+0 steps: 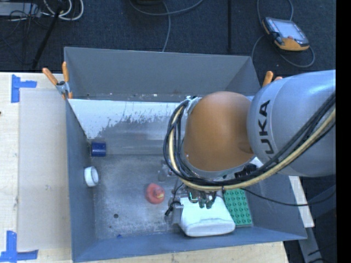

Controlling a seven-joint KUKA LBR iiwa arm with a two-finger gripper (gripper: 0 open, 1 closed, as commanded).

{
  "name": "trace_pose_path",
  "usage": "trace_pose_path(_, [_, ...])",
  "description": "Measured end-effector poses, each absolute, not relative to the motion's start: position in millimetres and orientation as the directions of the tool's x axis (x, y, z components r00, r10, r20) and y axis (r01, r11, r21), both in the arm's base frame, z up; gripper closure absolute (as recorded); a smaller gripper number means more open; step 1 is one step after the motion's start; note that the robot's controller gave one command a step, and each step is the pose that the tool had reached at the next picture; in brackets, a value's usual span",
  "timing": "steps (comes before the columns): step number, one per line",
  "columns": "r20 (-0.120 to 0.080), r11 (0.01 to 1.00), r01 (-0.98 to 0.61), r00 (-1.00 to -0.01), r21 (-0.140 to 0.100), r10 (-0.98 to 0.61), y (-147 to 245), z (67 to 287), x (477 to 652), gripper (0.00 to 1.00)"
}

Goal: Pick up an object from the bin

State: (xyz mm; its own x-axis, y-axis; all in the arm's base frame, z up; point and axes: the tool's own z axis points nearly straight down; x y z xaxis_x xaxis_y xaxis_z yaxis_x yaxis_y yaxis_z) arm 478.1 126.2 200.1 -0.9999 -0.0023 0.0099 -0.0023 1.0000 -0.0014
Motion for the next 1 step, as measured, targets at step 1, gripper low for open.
trace_pose_path(1, [0.004,0.926,-0.377,-0.926,0.001,-0.377,120.9,97.6,563.7,0.00])
